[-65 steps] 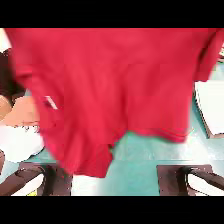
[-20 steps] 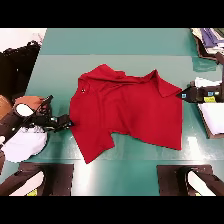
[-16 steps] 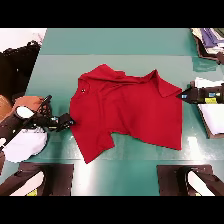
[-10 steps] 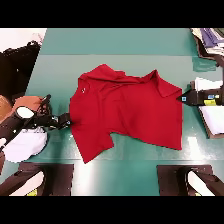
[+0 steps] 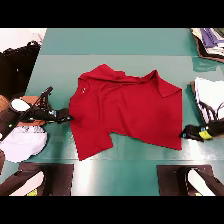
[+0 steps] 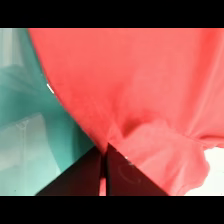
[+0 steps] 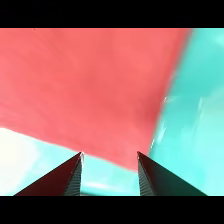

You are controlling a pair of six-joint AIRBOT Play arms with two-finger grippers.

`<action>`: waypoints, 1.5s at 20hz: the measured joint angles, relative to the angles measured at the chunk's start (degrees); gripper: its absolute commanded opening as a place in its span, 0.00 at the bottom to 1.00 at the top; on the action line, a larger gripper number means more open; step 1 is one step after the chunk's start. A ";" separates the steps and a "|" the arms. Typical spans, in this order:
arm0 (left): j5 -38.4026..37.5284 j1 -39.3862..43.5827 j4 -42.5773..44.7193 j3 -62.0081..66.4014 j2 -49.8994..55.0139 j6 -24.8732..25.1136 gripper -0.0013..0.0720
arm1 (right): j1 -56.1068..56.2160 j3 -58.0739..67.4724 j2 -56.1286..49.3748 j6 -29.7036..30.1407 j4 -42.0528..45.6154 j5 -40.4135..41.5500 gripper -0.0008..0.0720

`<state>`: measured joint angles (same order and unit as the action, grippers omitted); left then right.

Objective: Fold the shirts.

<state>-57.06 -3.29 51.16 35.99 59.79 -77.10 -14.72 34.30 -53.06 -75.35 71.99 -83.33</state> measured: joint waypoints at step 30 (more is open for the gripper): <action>-1.03 0.00 2.93 6.27 -8.24 -0.98 0.05 | -0.31 0.22 0.20 2.05 -4.52 5.11 0.03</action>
<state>-58.08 -3.29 54.08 42.26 51.55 -78.08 -15.03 34.52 -52.86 -73.30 67.46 -78.22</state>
